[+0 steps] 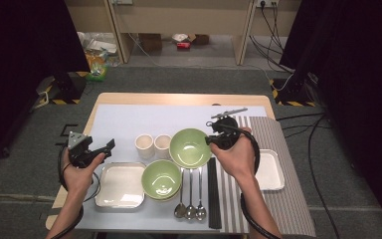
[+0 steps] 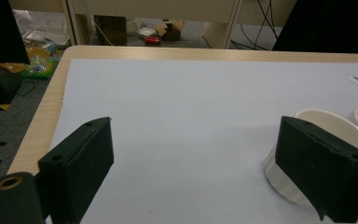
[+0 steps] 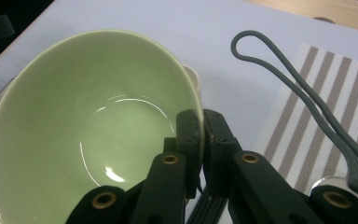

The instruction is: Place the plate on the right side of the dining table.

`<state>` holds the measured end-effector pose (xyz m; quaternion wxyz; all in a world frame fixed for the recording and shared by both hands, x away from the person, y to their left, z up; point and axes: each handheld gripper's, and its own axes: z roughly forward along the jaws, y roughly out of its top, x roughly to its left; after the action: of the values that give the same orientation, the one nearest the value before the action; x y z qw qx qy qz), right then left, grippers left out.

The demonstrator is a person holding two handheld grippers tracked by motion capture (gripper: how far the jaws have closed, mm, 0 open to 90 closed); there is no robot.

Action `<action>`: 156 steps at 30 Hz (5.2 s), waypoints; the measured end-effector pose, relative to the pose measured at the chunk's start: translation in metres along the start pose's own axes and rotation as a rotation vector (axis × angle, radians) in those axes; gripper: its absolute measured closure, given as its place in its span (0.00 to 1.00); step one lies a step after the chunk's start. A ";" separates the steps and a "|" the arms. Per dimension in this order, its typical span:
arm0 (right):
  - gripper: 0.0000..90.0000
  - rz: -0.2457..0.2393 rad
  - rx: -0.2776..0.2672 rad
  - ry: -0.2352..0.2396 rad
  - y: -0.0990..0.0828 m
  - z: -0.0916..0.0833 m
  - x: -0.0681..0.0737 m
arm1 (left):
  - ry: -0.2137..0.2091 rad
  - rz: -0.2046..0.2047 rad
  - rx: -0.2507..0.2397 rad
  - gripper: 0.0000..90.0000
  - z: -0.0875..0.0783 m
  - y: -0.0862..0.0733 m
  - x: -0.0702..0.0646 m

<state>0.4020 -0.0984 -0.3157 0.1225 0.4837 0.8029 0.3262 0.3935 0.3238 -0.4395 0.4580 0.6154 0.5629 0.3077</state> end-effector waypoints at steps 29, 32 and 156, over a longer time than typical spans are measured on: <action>0.96 0.211 0.019 -0.153 -0.036 -0.028 -0.102 | 0.005 -0.002 0.003 0.12 0.002 -0.001 0.000; 0.96 0.227 0.027 -0.166 -0.042 -0.030 -0.111 | 0.005 -0.003 0.003 0.12 0.002 -0.001 0.000; 0.83 0.349 0.059 -0.283 -0.086 -0.024 -0.169 | 0.004 0.011 0.009 0.12 0.002 -0.002 -0.002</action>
<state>0.4146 -0.2800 -0.3732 0.1612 0.6595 0.6911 0.2478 0.3938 0.3208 -0.4422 0.4523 0.6199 0.5617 0.3093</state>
